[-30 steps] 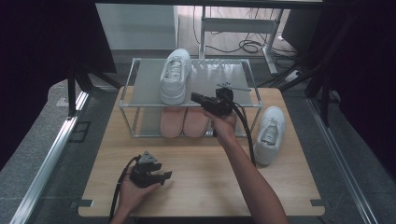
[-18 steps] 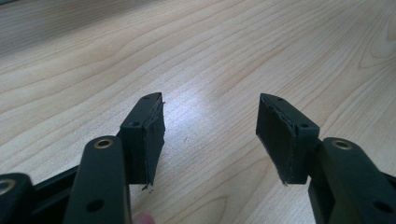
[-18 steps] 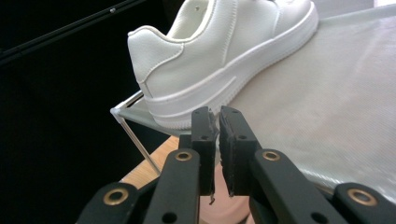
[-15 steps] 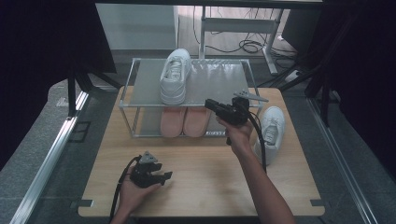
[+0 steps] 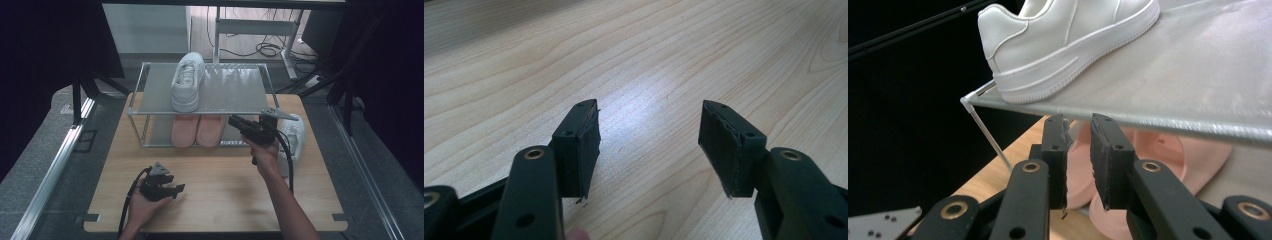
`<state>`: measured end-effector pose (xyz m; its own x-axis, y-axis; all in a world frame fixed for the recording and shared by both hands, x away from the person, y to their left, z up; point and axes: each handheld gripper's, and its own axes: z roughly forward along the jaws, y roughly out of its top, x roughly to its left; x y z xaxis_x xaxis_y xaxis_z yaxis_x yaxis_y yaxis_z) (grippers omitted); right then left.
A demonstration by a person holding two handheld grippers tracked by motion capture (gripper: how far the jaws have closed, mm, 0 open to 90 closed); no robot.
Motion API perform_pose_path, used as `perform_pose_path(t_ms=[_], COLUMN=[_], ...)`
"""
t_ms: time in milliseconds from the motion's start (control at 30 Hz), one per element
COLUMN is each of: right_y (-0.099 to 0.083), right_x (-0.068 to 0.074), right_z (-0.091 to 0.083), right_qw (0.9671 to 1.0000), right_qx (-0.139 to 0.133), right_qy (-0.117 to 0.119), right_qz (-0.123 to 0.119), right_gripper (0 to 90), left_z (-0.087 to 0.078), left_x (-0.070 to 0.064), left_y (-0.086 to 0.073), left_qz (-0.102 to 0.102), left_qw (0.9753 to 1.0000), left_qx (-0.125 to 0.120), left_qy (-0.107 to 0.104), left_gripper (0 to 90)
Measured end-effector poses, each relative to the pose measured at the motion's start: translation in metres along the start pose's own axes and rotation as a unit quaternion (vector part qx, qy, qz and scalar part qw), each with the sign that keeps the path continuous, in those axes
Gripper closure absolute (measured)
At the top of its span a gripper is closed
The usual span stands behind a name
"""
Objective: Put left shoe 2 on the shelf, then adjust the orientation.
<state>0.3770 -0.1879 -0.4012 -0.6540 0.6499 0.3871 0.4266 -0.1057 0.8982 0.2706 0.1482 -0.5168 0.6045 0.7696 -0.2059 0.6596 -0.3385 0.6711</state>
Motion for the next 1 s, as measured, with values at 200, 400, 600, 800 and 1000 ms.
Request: perform_pose_path(t_ms=[200,400,600,800,1000], right_y=[-0.011,-0.022,-0.034,-0.046,-0.061], right_x=[0.0,-0.001,-0.004,-0.008,-0.009], right_z=[-0.012,-0.027,-0.039,-0.047,-0.055], right_qw=[1.0,0.9999,0.9997,0.9994,0.9986], right_qx=[-0.001,-0.002,0.002,0.009,0.022], right_qy=[-0.001,-0.001,-0.01,-0.019,-0.033], right_qz=[-0.008,-0.014,-0.021,-0.026,-0.035], right_gripper=[75.6,74.6,73.4,72.0,70.6], left_z=[-0.001,-0.001,-0.001,0.0,-0.001], left_x=[0.001,0.001,0.002,0.004,0.003], left_y=[0.0,0.0,0.0,0.0,0.002], left_qz=[-0.001,-0.003,-0.005,-0.006,-0.001], left_qw=[1.0,1.0,1.0,1.0,1.0], left_qx=[-0.001,-0.002,-0.003,-0.003,-0.002], left_qy=[0.0,0.001,0.001,0.001,0.001], left_gripper=[42.4,42.4,42.4,42.4,42.3])
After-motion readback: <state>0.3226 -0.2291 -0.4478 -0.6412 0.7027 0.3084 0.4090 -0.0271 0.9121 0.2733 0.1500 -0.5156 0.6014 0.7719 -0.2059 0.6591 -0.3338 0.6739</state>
